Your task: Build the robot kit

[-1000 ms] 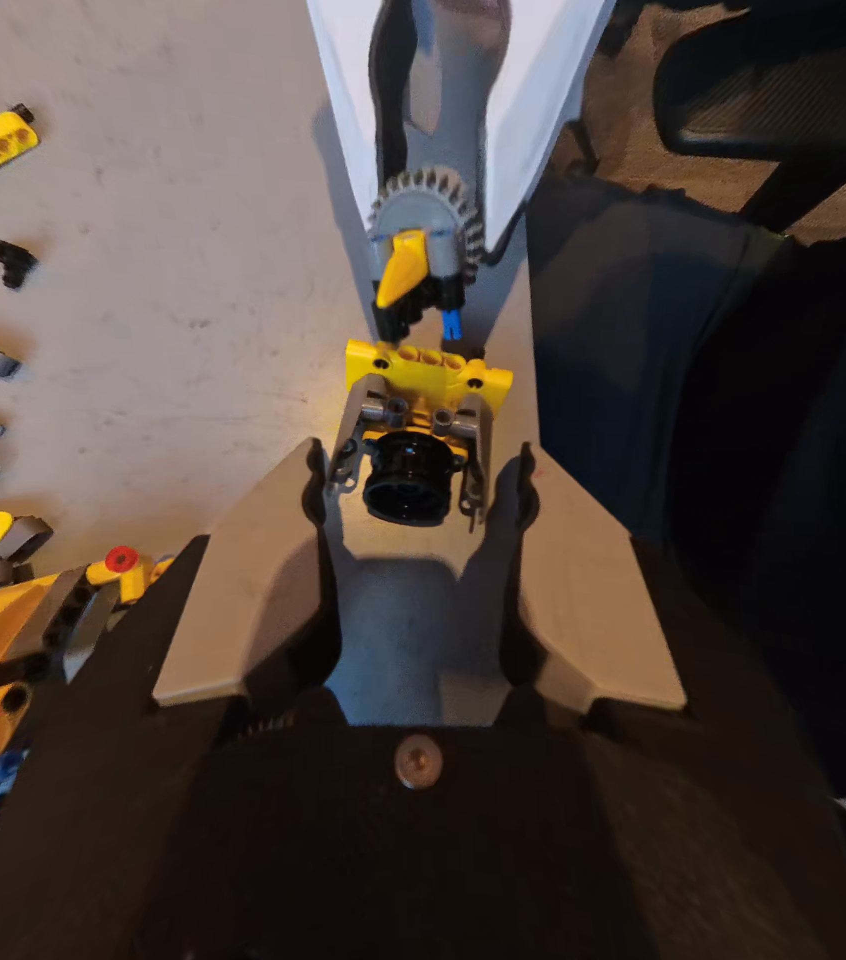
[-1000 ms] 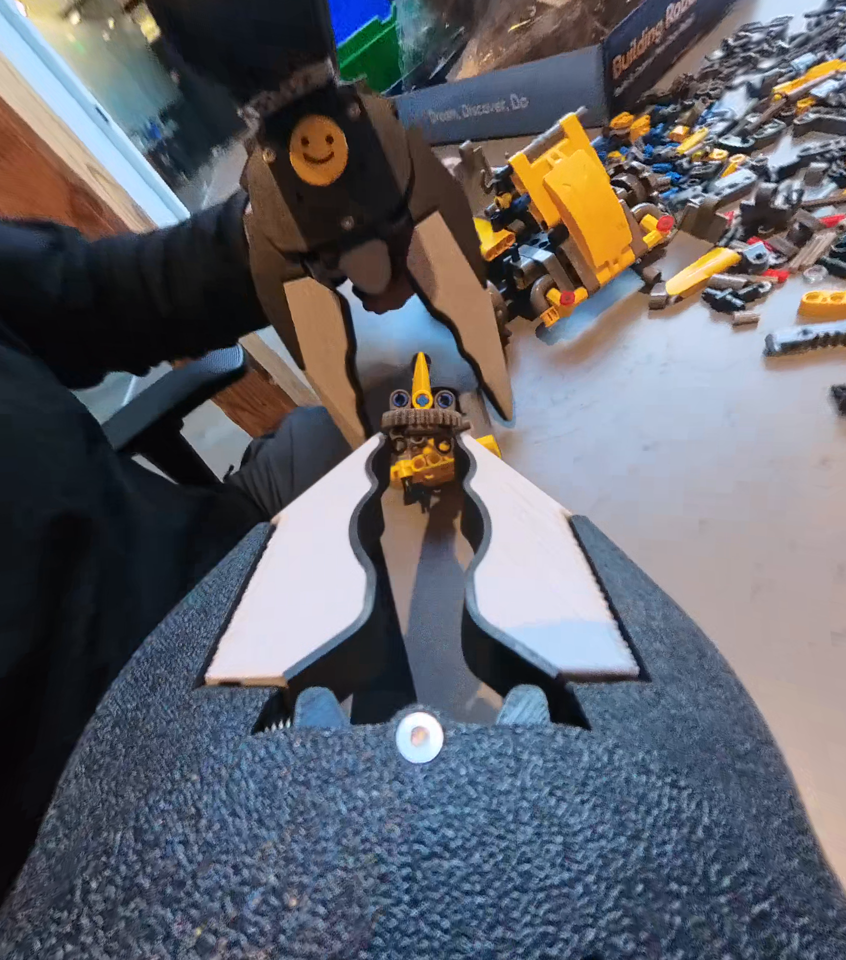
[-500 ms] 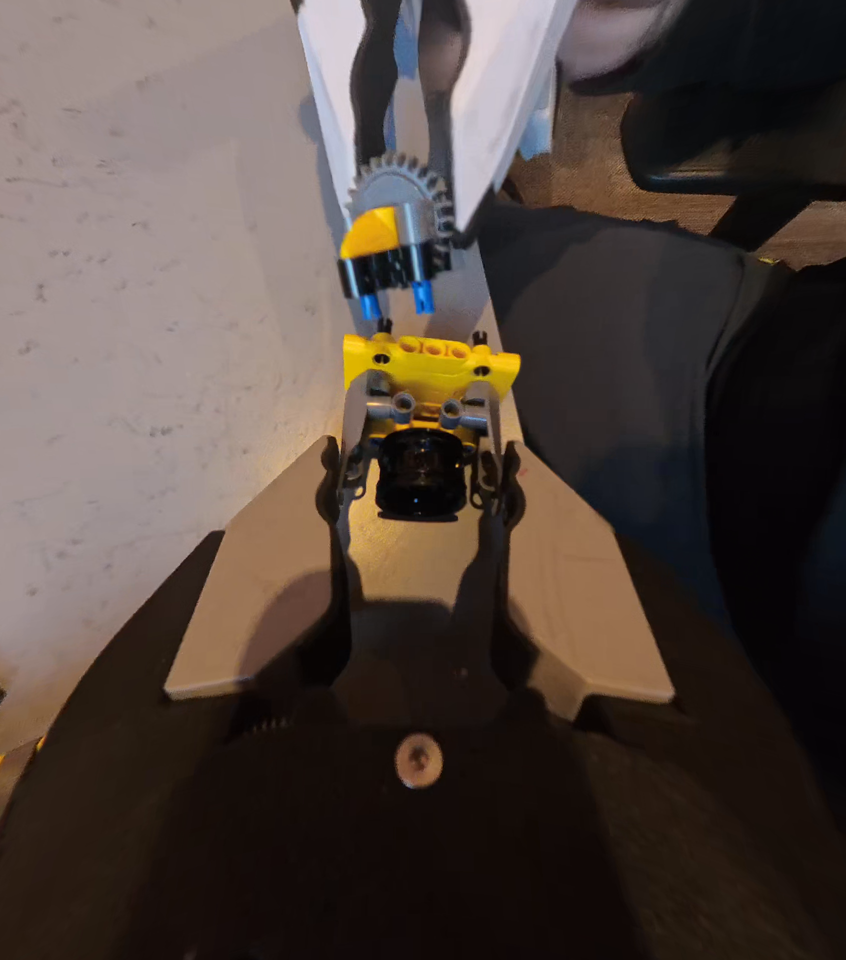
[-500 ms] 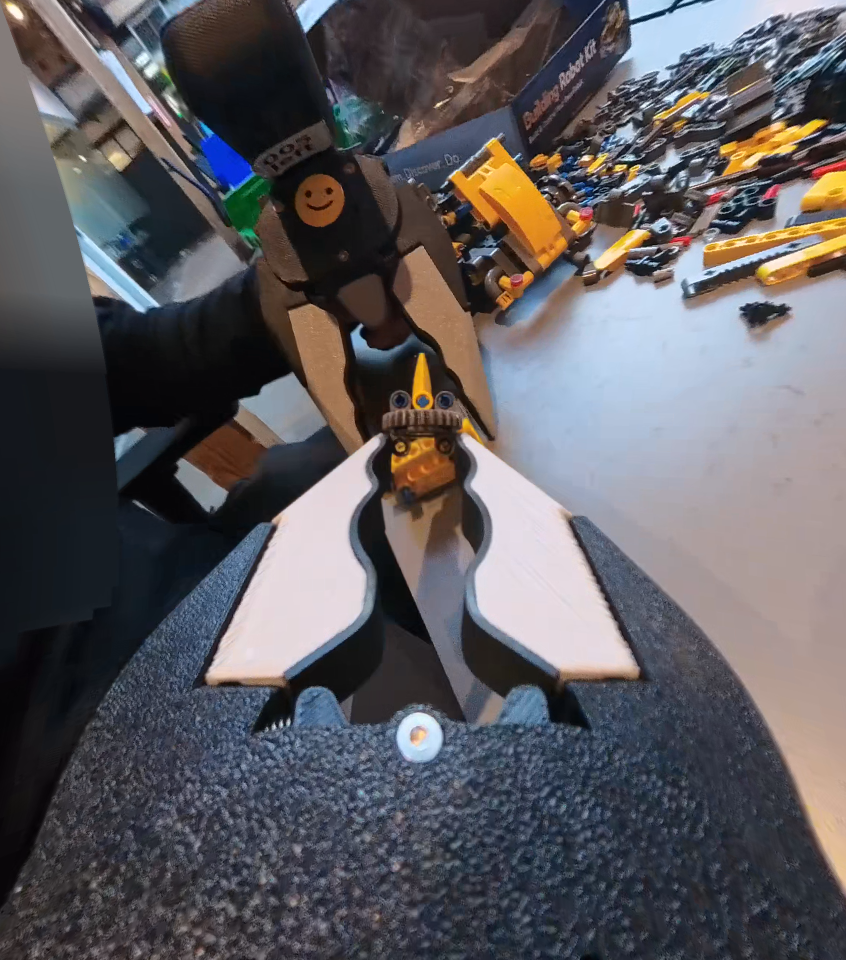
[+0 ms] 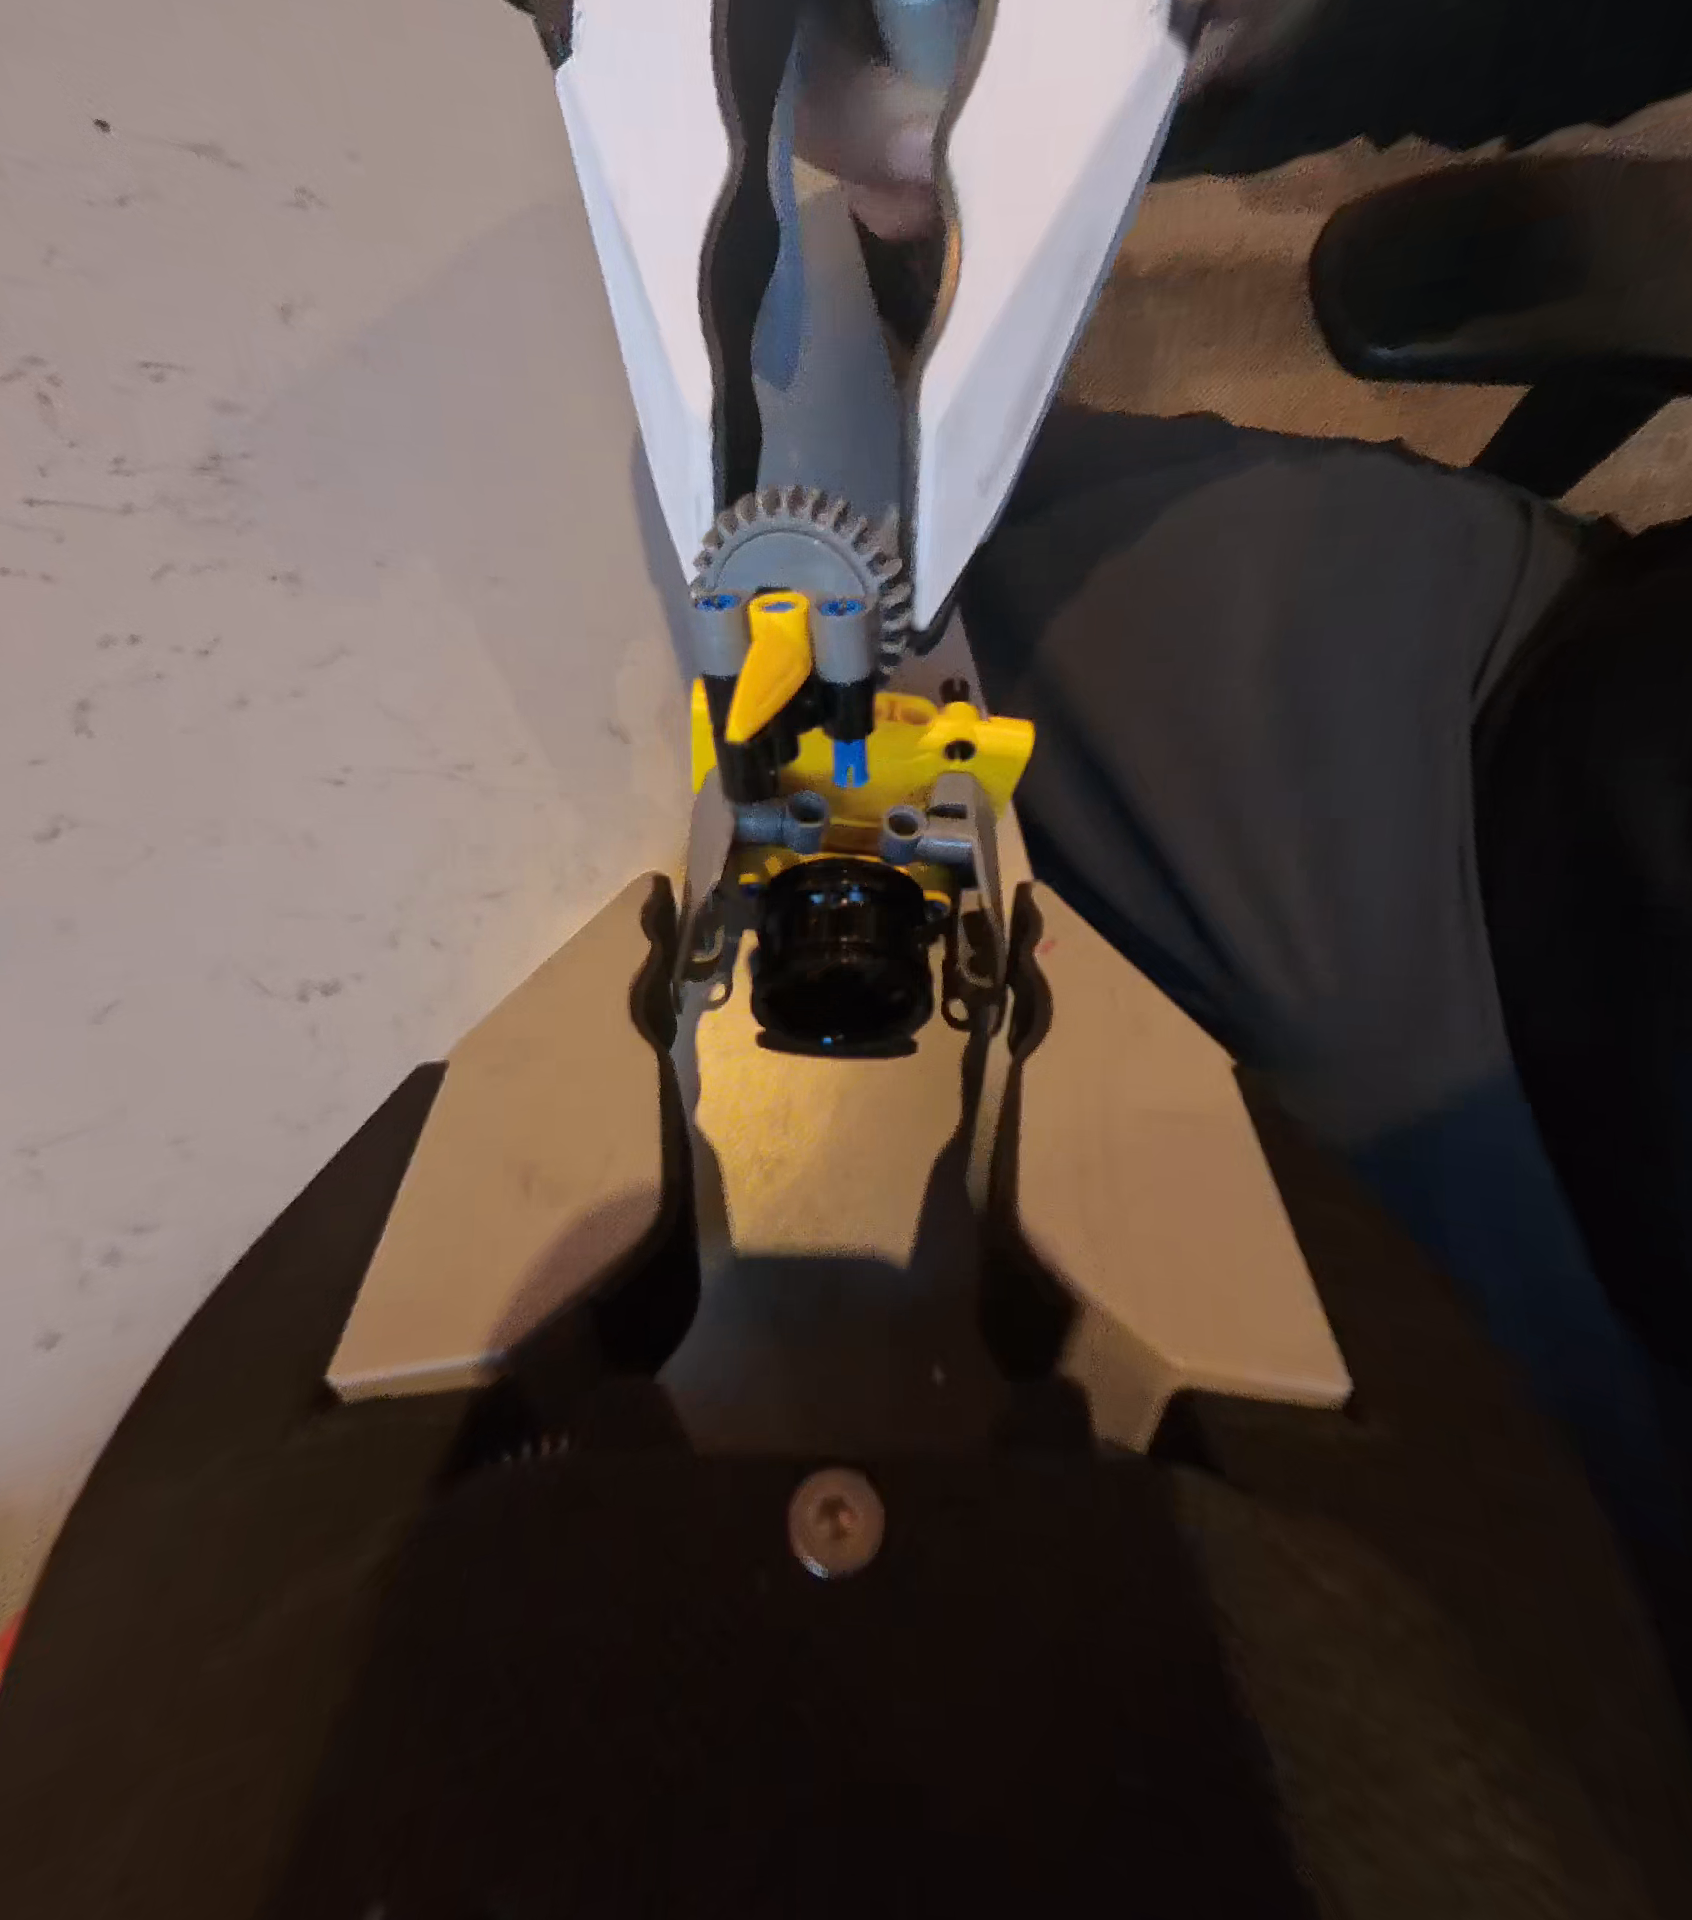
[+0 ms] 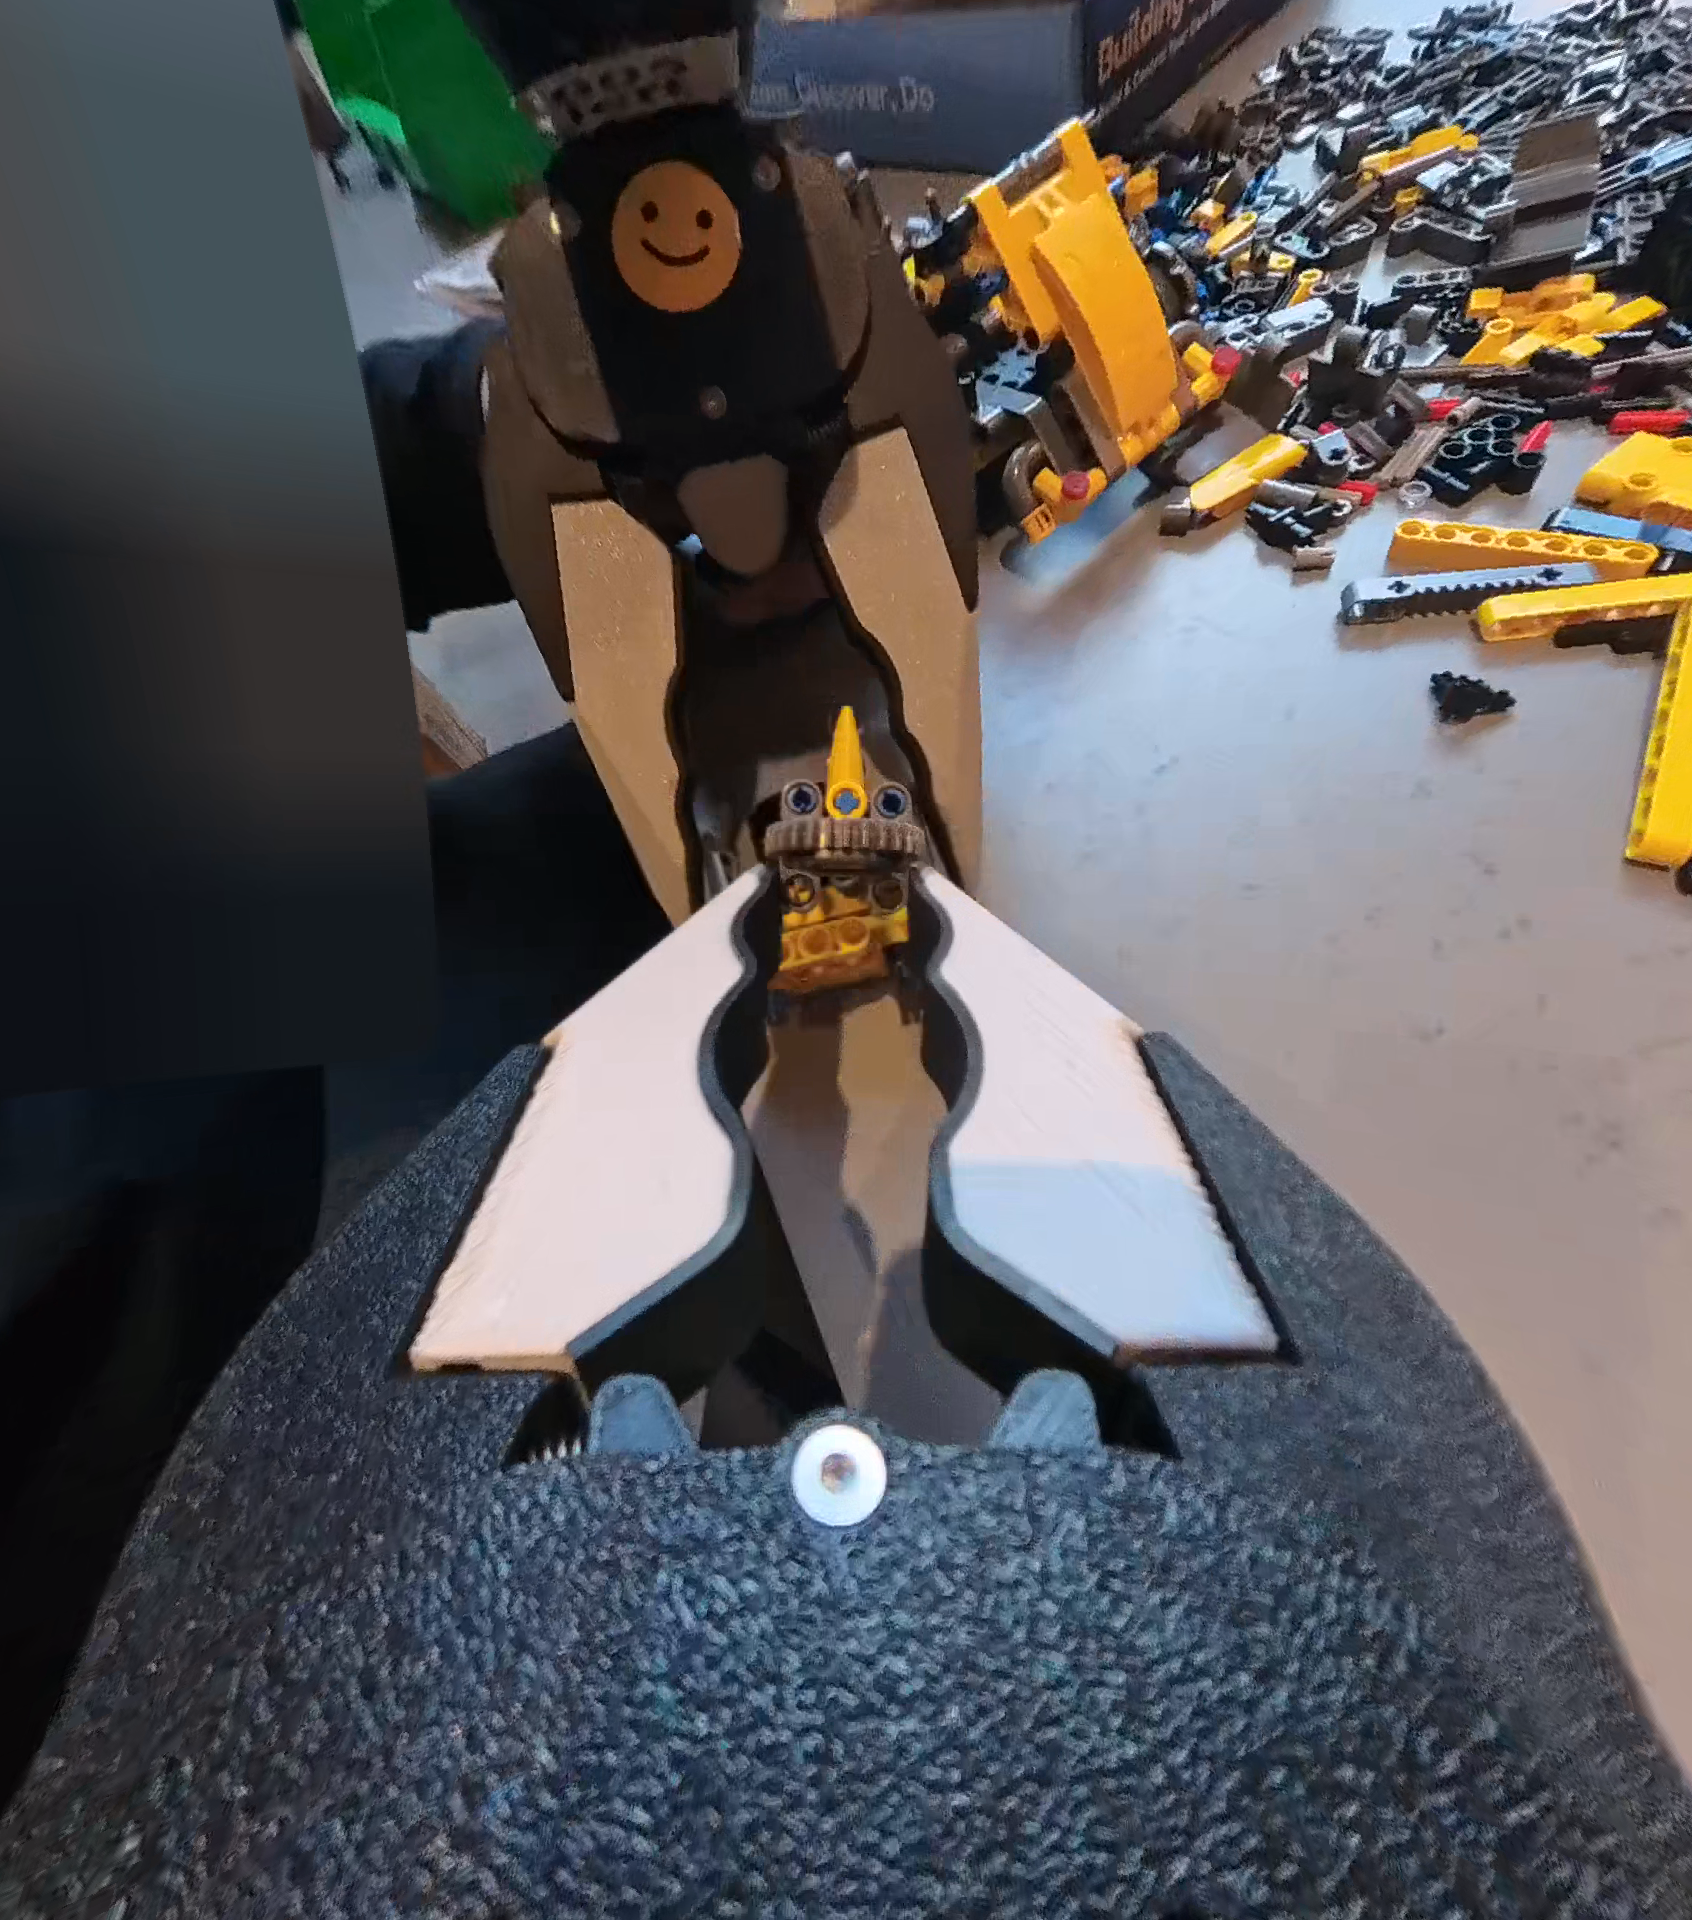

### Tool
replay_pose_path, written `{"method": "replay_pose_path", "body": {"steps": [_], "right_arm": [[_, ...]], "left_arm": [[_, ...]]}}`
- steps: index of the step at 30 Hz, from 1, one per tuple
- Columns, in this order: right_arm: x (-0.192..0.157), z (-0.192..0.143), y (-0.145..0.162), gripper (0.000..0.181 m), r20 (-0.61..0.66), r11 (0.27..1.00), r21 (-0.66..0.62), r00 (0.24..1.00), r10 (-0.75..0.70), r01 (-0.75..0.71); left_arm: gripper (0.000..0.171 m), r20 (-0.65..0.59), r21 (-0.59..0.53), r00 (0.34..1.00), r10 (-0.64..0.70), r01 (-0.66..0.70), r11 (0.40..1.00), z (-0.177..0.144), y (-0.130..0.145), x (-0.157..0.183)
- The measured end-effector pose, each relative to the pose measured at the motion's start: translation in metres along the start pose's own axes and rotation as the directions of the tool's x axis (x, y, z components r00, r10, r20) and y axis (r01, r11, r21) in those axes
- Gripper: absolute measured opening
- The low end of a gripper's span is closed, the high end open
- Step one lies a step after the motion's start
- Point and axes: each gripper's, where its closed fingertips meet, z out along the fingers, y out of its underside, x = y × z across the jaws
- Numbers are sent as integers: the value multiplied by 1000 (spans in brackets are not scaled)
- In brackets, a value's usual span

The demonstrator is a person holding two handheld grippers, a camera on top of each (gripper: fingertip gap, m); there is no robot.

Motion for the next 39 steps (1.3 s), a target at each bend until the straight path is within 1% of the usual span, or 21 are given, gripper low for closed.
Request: {"method": "replay_pose_path", "body": {"steps": [1, 2, 3, 4, 7, 10, 12, 16, 21, 23, 29, 35, 39], "right_arm": [[1, 0, 2, 23, -2, 1000, -18, 1000, -16, 16], [1, -2, 5, 23, -8, 999, -32, 999, -31, 31], [1, -3, 6, 23, -10, 999, -35, 999, -40, 40], [0, -5, 7, 23, -2, 999, -31, 999, -38, 38], [-5, -7, 11, 23, 26, 1000, -8, 1000, -11, 12], [-6, -4, 17, 23, 21, 1000, 5, 1000, 6, -6], [-6, -3, 17, 23, 10, 999, 31, 1000, 10, -10], [-4, -3, 17, 24, -11, 998, 64, 1000, 2, -1], [-2, -3, 17, 23, -53, 997, 46, 997, -59, 61], [-2, -3, 17, 23, -64, 996, 45, 995, -79, 82], [-2, -2, 17, 23, -105, 982, 92, 982, -158, 168], [-2, -2, 17, 23, -141, 974, 132, 976, -167, 186], [-2, 0, 15, 23, -116, 980, 130, 984, -138, 153]], "left_arm": [[64, -9, 6, 1000, -12, 12, 1000, 0, -1, 1], [69, 5, 4, 1000, -21, 21, 1000, 0, 0, 0], [79, 27, 5, 999, -22, 22, 1000, 0, 1, -2], [85, 43, 3, 999, -16, 16, 1000, -1, 2, -3], [83, 66, -24, 998, 12, -10, 1000, 1, 5, -2], [72, 84, -34, 995, 46, -43, 999, 6, 2, -4], [65, 73, -27, 996, 41, -39, 999, 7, 0, -6], [64, 37, -16, 999, 22, -21, 1000, 6, -2, -5], [62, 51, -27, 997, 62, -61, 998, 8, -1, -6], [62, 50, -25, 997, 59, -58, 998, 8, -1, -6], [62, 51, -25, 997, 62, -61, 998, 8, -1, -6], [62, 53, -24, 997, 64, -62, 998, 8, -1, -6], [62, 51, -24, 997, 64, -63, 998, 8, -1, -6]]}}
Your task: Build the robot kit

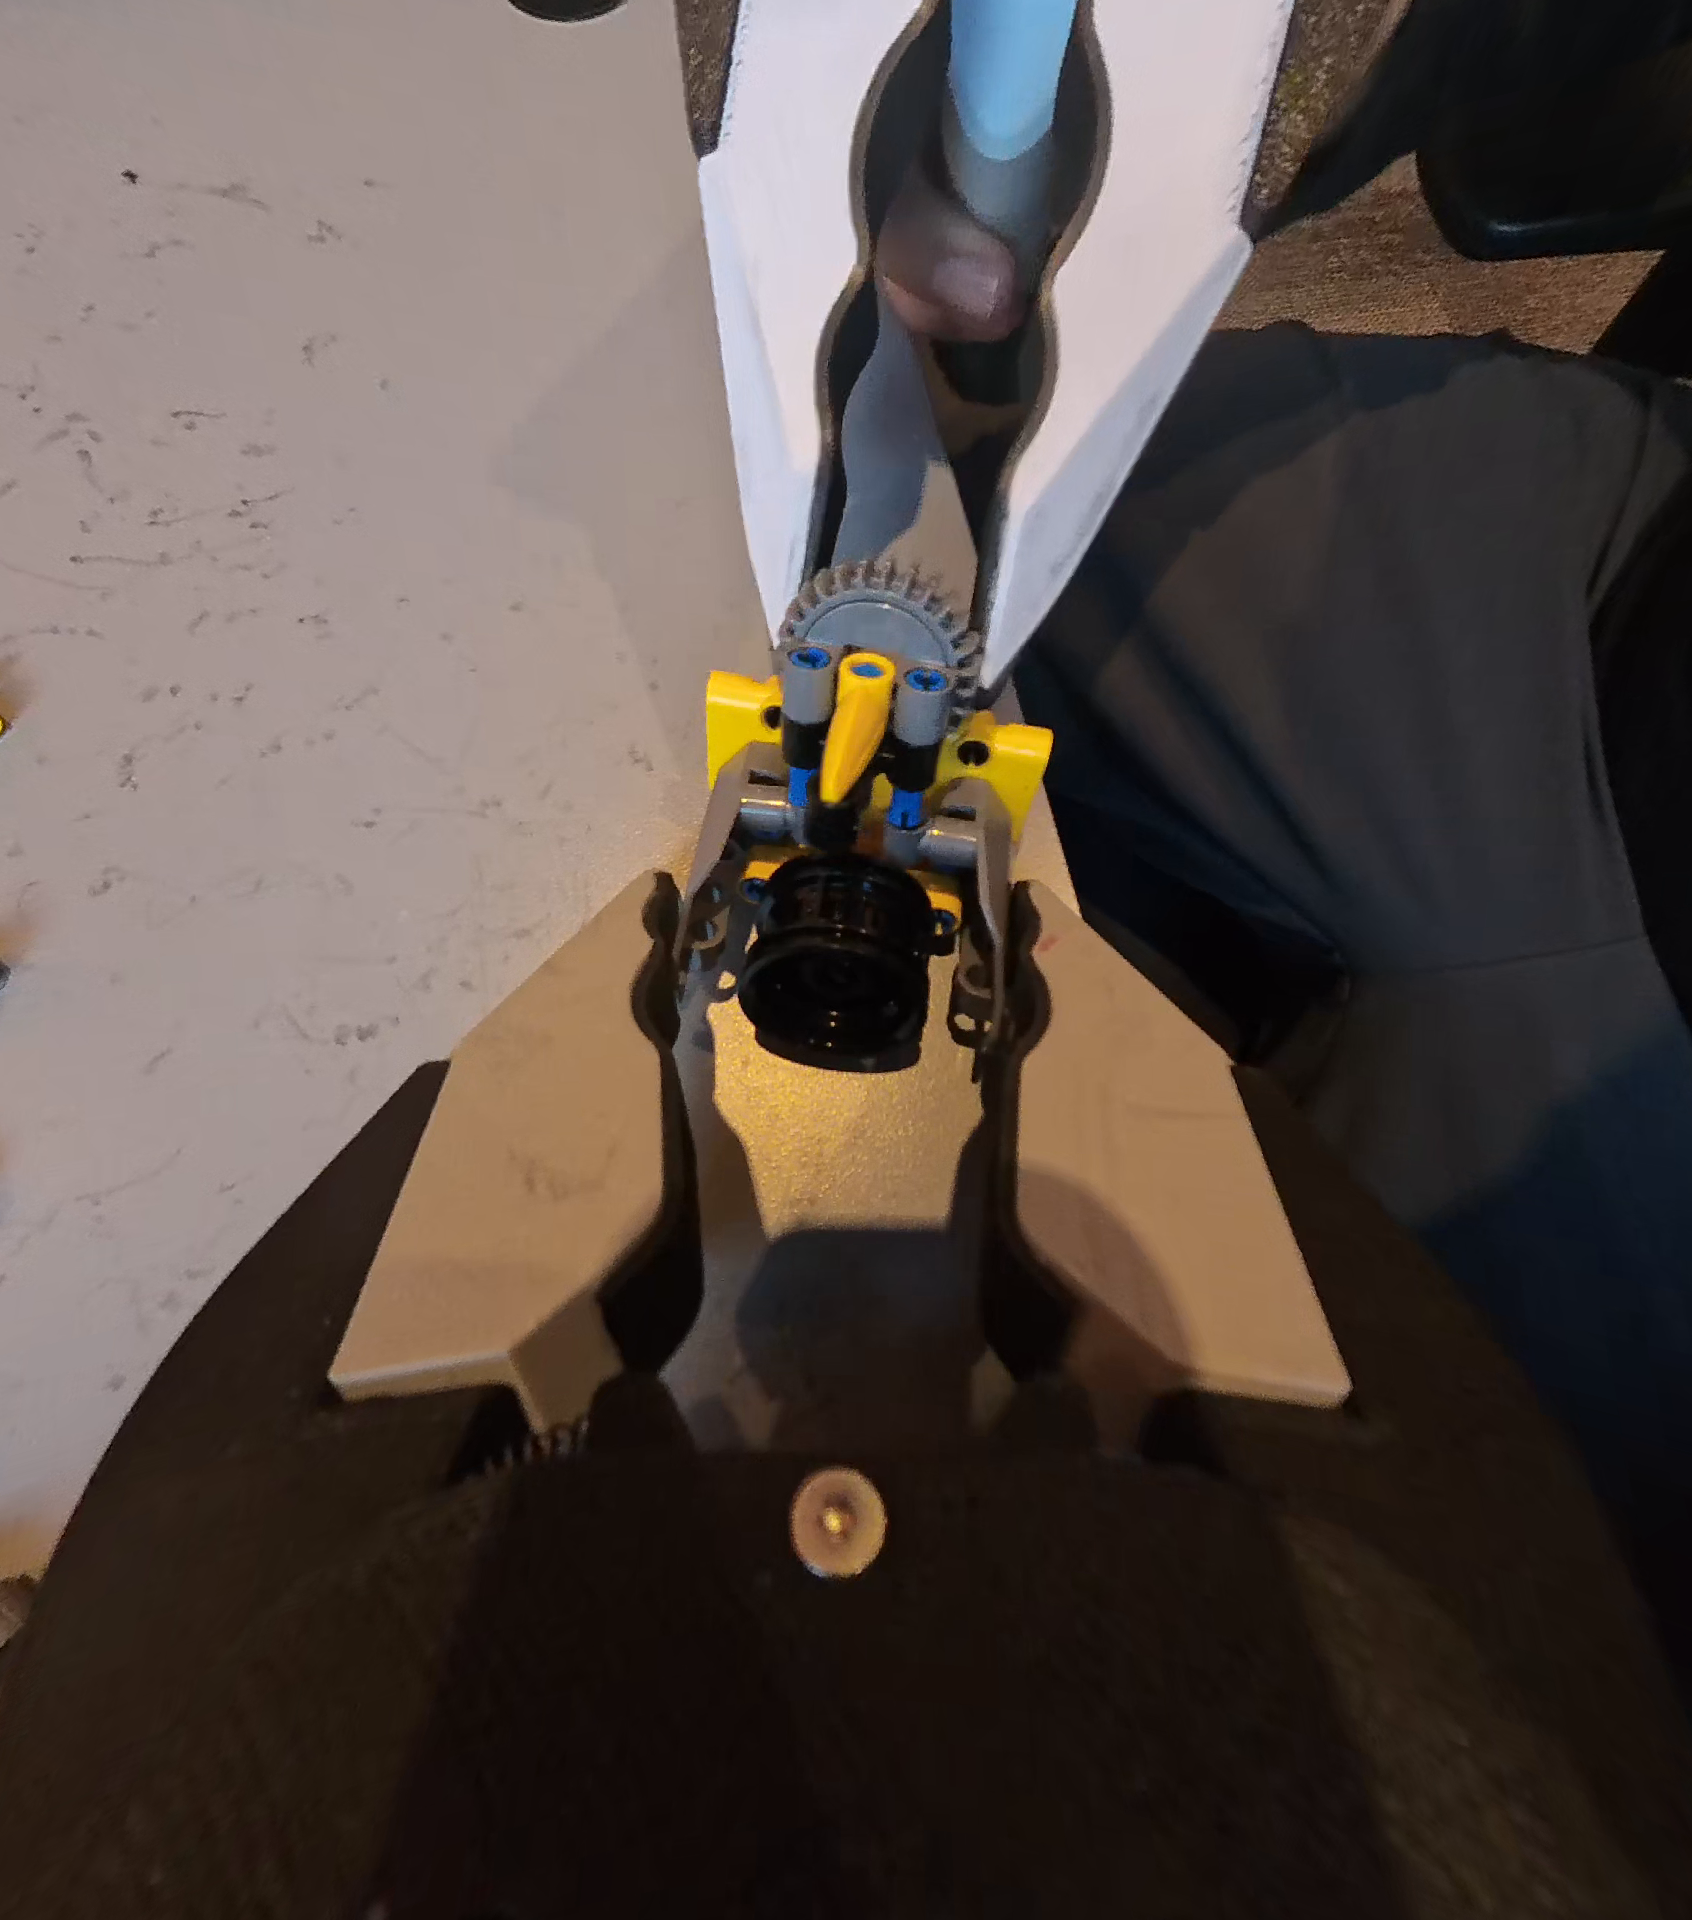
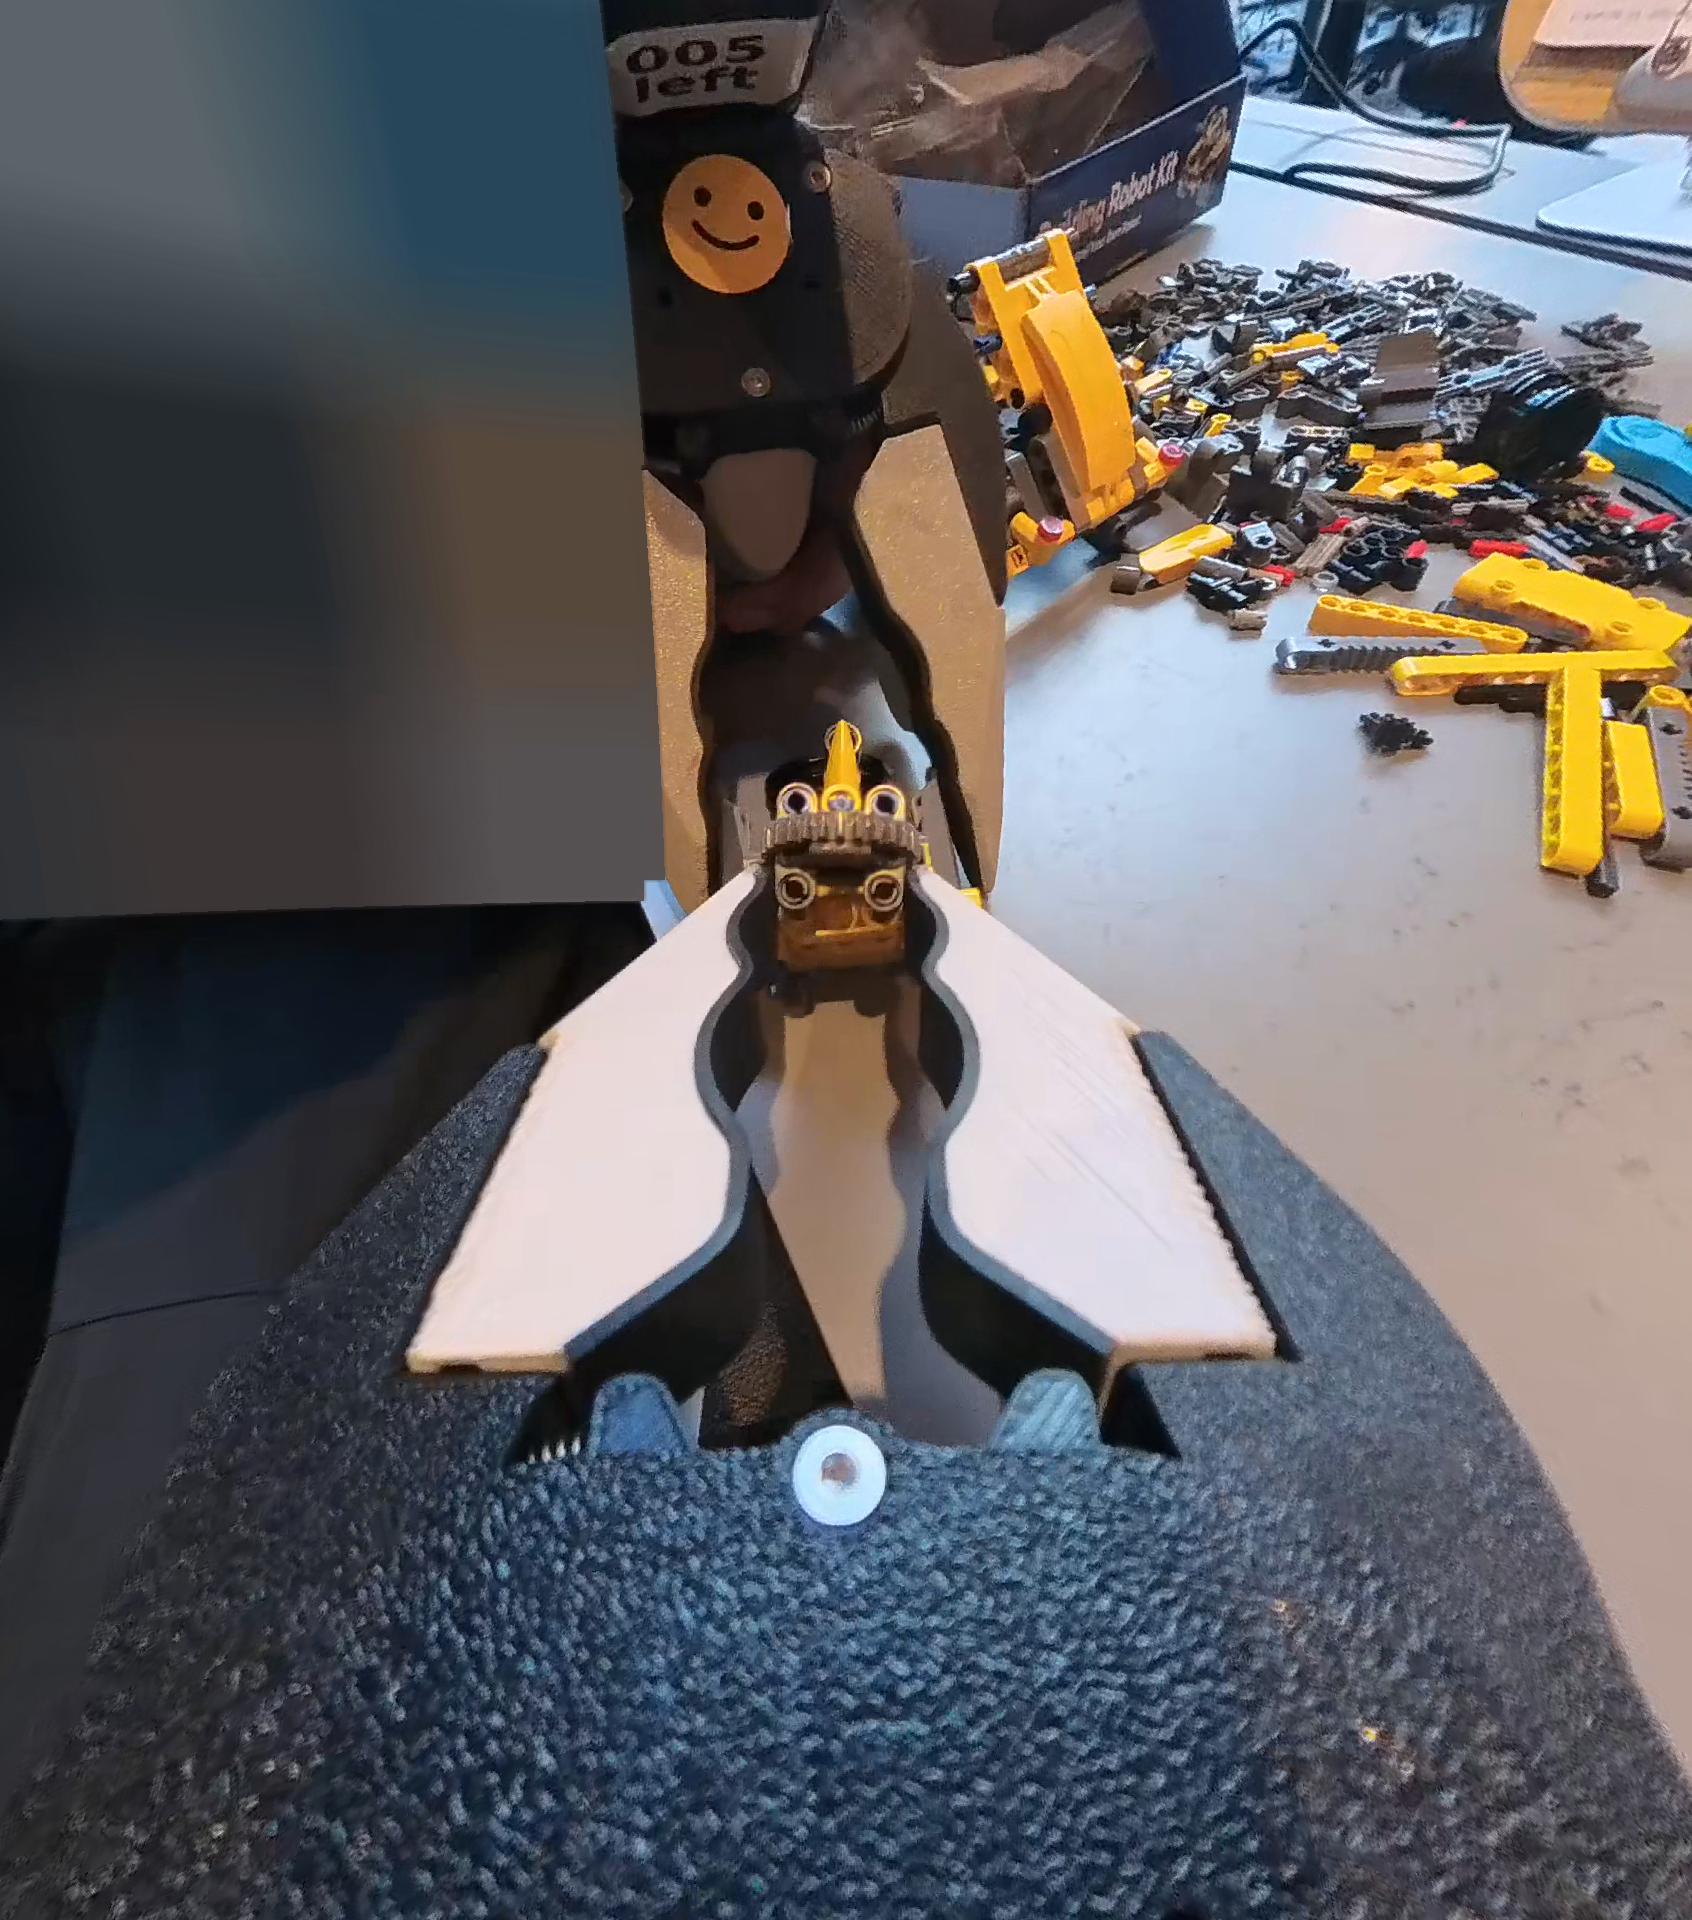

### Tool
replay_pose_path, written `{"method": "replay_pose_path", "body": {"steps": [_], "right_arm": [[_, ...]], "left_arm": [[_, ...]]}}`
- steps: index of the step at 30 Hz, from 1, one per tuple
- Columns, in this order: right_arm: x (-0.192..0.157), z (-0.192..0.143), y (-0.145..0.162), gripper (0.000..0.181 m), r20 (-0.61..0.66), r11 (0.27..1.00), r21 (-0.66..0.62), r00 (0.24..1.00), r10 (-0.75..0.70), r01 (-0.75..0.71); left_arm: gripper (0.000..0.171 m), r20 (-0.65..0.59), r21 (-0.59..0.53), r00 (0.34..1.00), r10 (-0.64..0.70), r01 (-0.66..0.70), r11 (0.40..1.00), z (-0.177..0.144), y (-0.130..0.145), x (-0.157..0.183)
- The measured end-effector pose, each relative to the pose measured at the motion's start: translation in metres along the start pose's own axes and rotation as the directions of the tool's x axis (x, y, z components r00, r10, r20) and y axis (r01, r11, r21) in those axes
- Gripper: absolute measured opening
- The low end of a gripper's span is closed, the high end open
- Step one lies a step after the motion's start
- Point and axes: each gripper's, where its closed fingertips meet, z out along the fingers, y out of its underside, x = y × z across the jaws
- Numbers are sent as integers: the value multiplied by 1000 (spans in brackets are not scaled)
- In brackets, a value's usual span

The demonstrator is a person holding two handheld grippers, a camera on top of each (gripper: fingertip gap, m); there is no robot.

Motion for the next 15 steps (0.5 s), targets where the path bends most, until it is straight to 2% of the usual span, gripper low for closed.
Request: {"method": "replay_pose_path", "body": {"steps": [6, 9, 15], "right_arm": [[0, -4, 10, 23, 33, 998, -60, 999, 19, -17], [0, -4, 13, 23, 25, 996, -89, 999, -25, 27], [1, -5, 12, 23, 71, 973, -222, 996, -50, 65]], "left_arm": [[61, -3, 0, 1000, -3, 3, 1000, 0, 0, 0], [61, -2, 0, 1000, -2, 2, 1000, 0, 0, 0], [61, 1, 1, 1000, -5, 5, 1000, 0, 0, -1]]}}
